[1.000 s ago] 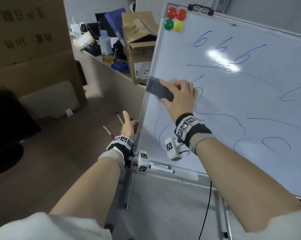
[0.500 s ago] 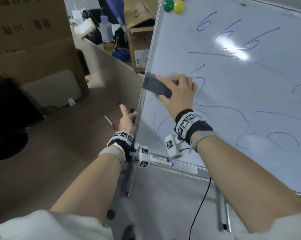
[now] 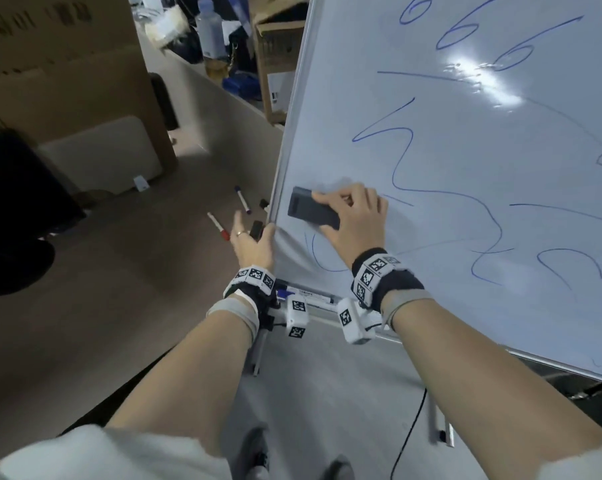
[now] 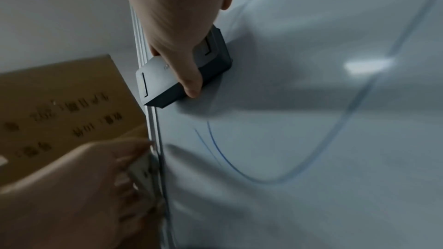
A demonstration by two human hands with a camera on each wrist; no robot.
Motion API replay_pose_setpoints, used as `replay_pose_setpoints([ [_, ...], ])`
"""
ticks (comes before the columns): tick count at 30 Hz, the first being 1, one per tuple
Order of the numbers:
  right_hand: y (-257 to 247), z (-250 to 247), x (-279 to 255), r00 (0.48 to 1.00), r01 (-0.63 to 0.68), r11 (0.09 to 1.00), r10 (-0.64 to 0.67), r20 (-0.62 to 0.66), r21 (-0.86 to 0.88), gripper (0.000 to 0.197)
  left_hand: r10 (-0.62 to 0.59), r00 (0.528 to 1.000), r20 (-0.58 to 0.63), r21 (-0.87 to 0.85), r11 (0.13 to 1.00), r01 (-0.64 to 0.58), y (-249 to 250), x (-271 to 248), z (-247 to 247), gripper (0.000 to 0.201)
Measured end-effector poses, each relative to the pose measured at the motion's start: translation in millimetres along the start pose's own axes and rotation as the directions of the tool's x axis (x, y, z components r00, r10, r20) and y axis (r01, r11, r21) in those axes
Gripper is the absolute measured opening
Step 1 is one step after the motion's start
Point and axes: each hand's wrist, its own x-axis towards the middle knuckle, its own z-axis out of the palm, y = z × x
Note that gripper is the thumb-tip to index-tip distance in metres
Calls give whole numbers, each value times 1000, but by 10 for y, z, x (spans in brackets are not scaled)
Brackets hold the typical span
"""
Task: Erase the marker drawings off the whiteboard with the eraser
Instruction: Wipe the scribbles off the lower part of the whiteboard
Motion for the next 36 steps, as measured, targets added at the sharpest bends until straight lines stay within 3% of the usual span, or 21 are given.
replay_pose_setpoints([
  [1, 19, 82, -113, 999, 20, 1000, -20, 36, -4, 60, -16, 999, -41, -9, 1000, 16, -56, -48, -5, 84],
  [3, 77, 263, -362, 992, 55, 998, -53, 118, -20, 62, -81, 992, -93, 5, 997, 82, -186, -99, 13, 103],
  [7, 163, 438, -653, 959, 150, 987, -132, 251, -55, 64, -258, 966, 3, -40, 965, 258, -479, -113, 65, 109],
  [9, 165, 350, -532, 976, 135, 990, -124, 182, -50, 64, -337, 940, 60, 9, 942, 337, -547, -114, 100, 97],
  [12, 128, 155, -199, 999, 31, 999, -31, 13, -34, 61, -388, 919, 77, 95, 920, 380, -584, -146, 185, 59],
  [14, 101, 139, -118, 999, 18, 1000, -18, -37, -10, 61, -384, 922, 56, 83, 922, 379, -623, -152, 220, 53],
  [18, 145, 433, -473, 962, 205, 979, -196, 192, -24, 62, -379, 925, 39, 104, 922, 374, -751, -70, 178, 46],
  [21, 247, 540, -709, 930, 237, 970, -211, 301, -53, 64, -396, 918, 34, 86, 916, 392, -706, -61, 151, 49],
  [27, 450, 158, -438, 981, 129, 990, -118, 151, -64, 61, -449, 893, 6, 47, 893, 449, -534, -167, 184, 55],
  [33, 545, -177, -231, 992, 9, 999, -13, -128, -34, 61, -578, 811, -84, -16, 815, 579, -466, -411, 254, 75],
  [36, 624, -76, -431, 993, 75, 996, -78, -84, -47, 60, -591, 806, -36, 30, 805, 592, -730, -462, 385, 94],
])
